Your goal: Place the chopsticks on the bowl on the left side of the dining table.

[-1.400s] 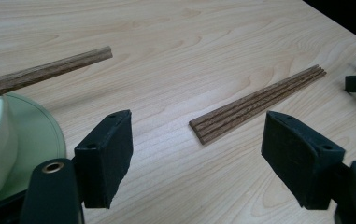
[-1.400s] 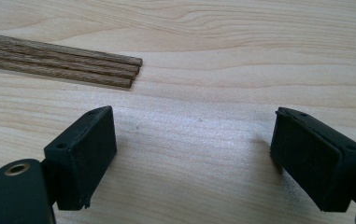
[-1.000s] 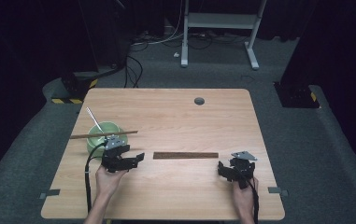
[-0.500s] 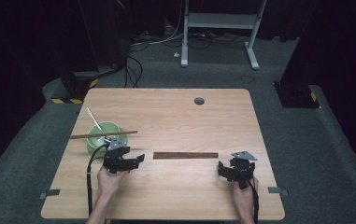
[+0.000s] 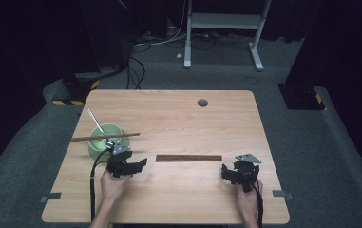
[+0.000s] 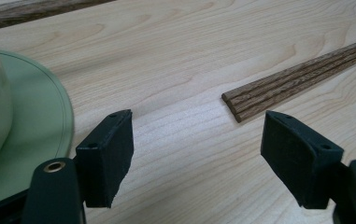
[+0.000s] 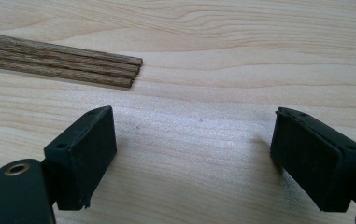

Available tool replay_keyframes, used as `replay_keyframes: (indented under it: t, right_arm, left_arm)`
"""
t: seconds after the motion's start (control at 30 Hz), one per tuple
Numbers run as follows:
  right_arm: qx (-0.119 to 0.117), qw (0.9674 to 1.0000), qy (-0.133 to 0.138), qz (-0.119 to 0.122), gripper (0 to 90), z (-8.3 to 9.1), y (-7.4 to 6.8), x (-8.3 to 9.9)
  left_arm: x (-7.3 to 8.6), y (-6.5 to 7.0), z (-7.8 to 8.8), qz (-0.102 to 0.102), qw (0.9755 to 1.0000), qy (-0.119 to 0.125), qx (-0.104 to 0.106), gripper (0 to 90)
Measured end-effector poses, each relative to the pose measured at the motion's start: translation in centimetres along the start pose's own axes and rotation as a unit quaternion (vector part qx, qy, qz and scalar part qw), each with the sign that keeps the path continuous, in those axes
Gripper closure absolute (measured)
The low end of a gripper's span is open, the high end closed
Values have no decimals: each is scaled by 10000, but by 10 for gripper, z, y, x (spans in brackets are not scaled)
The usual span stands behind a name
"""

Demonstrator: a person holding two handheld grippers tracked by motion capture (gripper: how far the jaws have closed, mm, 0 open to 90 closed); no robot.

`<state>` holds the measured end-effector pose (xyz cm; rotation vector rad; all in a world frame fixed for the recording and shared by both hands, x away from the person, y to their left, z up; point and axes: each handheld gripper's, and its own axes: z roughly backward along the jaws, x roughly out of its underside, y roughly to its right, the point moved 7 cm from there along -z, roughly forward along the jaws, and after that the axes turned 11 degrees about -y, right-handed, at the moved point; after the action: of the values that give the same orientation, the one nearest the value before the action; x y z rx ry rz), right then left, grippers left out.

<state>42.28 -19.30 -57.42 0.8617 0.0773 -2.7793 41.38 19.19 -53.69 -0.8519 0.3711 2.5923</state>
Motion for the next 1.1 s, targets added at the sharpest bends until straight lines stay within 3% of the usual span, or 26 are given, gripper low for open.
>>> replay_keyframes:
  t: [0.47,1.1]
  right_arm:
    - [-1,10000,1,6,139,0,0,0]
    - [-2,10000,3,5,139,0,0,0]
  left_arm:
    - [7,-5,-13,111,9997,-98,-188,263]
    - [17,-16,-26,142,9969,-246,-735,274]
